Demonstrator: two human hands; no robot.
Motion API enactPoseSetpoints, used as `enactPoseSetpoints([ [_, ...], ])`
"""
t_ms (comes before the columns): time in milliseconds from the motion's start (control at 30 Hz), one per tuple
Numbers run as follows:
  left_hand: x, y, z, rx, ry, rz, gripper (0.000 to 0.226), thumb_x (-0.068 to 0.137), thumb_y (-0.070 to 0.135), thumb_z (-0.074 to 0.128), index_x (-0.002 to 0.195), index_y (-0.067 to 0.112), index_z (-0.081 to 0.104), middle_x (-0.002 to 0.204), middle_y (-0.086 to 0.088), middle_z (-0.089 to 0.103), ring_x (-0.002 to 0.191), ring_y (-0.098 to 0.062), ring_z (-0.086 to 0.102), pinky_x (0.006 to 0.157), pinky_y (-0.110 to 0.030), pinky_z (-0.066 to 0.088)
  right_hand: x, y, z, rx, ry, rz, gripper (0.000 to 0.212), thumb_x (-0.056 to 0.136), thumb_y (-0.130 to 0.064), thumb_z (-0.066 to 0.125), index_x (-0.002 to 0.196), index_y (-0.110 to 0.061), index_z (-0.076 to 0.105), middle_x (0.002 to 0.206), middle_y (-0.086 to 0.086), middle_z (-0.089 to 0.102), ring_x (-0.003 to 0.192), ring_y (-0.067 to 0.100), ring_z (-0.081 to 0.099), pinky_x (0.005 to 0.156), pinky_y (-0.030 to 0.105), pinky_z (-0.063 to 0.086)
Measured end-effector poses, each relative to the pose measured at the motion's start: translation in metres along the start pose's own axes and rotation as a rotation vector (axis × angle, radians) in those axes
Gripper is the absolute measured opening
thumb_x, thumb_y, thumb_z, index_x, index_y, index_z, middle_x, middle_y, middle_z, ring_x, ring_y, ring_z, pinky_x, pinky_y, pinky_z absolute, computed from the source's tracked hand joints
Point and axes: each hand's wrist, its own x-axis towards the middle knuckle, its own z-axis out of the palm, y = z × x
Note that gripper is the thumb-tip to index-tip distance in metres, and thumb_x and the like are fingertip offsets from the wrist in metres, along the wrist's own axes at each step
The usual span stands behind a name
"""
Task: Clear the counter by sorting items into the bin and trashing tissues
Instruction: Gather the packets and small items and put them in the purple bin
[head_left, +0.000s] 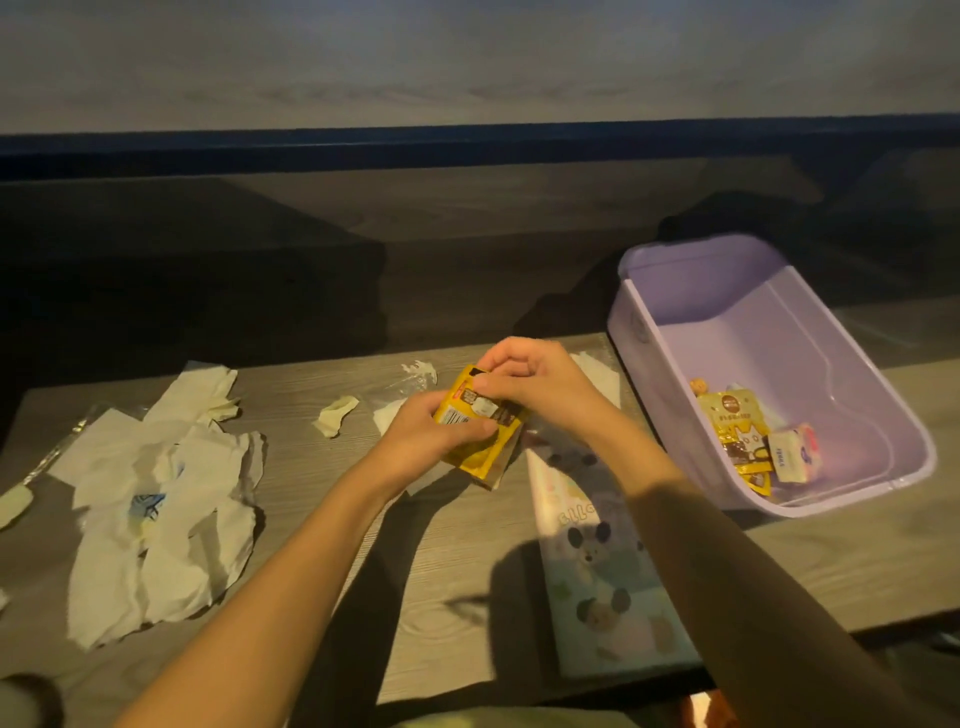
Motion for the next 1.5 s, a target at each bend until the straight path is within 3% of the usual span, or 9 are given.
enactPoseSetpoints([
  [133, -0.011, -0.026, -0.014, -0.132, 0.103, -0.097, 0.009, 0.083, 0.018, 0.065, 0.091, 0.022, 0.065, 0.096, -0.003, 0.073, 0.085, -0.017, 0.07, 0.071, -0.025, 0.056, 0.01, 0.029, 0.019, -0.123, 0.205, 0.113, 0.012, 0.09, -0.025, 0.059, 0.091, -0.015, 0.065, 0.079, -0.002, 0.063, 0.071, 0.007, 0.058, 0.061, 0.018, 0.045],
  [300, -0.027, -0.055, -0.033, -0.401, 0.202, -0.221, 0.027, 0.086, 0.018, 0.059, 0.112, 0.01, 0.061, 0.11, -0.015, 0.069, 0.095, -0.026, 0.067, 0.074, -0.031, 0.058, 0.016, 0.068, 0.034, -0.655, 0.285, 0.274, 0.016, 0.089, -0.03, 0.057, 0.101, -0.02, 0.063, 0.106, 0.007, 0.063, 0.099, 0.029, 0.06, 0.091, 0.046, 0.048],
  [467, -0.033, -0.067, -0.043, -0.544, 0.175, -0.295, 0.033, 0.09, 0.025, 0.053, 0.12, 0.011, 0.057, 0.107, -0.013, 0.07, 0.089, -0.022, 0.068, 0.065, -0.027, 0.056, 0.019, 0.067, 0.044, -0.86, 0.367, 0.317, 0.049, 0.086, -0.035, 0.062, 0.13, -0.022, 0.045, 0.127, 0.01, 0.045, 0.113, 0.031, 0.052, 0.097, 0.045, 0.044],
  [667, -0.029, -0.065, -0.043, -0.604, 0.151, -0.332, 0.031, 0.091, 0.021, 0.053, 0.12, 0.01, 0.057, 0.102, -0.012, 0.07, 0.088, -0.023, 0.068, 0.073, -0.033, 0.058, 0.024, 0.068, 0.049, -0.553, 0.398, 0.303, 0.052, 0.081, -0.001, 0.066, 0.126, -0.017, 0.044, 0.13, 0.011, 0.037, 0.113, 0.031, 0.052, 0.093, 0.039, 0.051],
  [800, -0.027, -0.061, -0.041, -0.641, 0.076, -0.336, 0.033, 0.092, 0.024, 0.051, 0.12, 0.008, 0.056, 0.1, -0.013, 0.07, 0.077, -0.02, 0.071, 0.066, -0.031, 0.06, 0.017, 0.054, 0.051, -0.298, 0.422, 0.251, 0.048, 0.079, -0.004, 0.069, 0.122, -0.016, 0.049, 0.123, 0.009, 0.05, 0.103, 0.021, 0.054, 0.08, 0.027, 0.049],
  [1033, -0.026, -0.054, -0.028, -0.782, -0.204, -0.28, 0.049, 0.087, 0.052, 0.043, 0.114, 0.019, 0.066, 0.107, -0.014, 0.071, 0.097, -0.03, 0.067, 0.088, -0.046, 0.052, -0.001, 0.019, 0.083, -0.146, 0.03, 0.118, 0.045, 0.075, -0.013, 0.075, 0.113, -0.022, 0.052, 0.098, 0.0, 0.058, 0.08, 0.007, 0.058, 0.061, 0.015, 0.046],
  [1267, -0.031, -0.064, -0.035, -0.753, -0.181, -0.225, 0.04, 0.073, 0.011, 0.062, 0.113, 0.007, 0.061, 0.097, -0.016, 0.073, 0.083, -0.026, 0.072, 0.075, -0.038, 0.06, -0.002, 0.038, 0.096, -0.077, 0.057, 0.073, 0.039, 0.085, -0.011, 0.065, 0.123, -0.011, 0.057, 0.106, 0.011, 0.066, 0.097, 0.02, 0.063, 0.085, 0.025, 0.051],
  [1400, -0.033, -0.071, -0.04, -0.734, -0.117, -0.274, 0.024, 0.084, -0.001, 0.054, 0.107, 0.003, 0.06, 0.086, -0.017, 0.074, 0.078, -0.026, 0.073, 0.068, -0.036, 0.061, 0.0, 0.041, 0.089, -0.037, 0.132, 0.044, 0.017, 0.082, -0.007, 0.068, 0.098, -0.004, 0.071, 0.083, 0.001, 0.067, 0.074, 0.003, 0.06, 0.064, 0.005, 0.047],
  [1500, -0.033, -0.073, -0.042, -0.715, -0.109, -0.268, 0.027, 0.086, 0.001, 0.052, 0.112, 0.004, 0.059, 0.092, -0.017, 0.072, 0.079, -0.026, 0.073, 0.067, -0.036, 0.06, -0.002, 0.04, 0.089, 0.107, 0.113, 0.083, 0.012, 0.08, -0.002, 0.069, 0.089, -0.008, 0.07, 0.08, 0.003, 0.066, 0.073, 0.007, 0.064, 0.064, 0.01, 0.052],
])
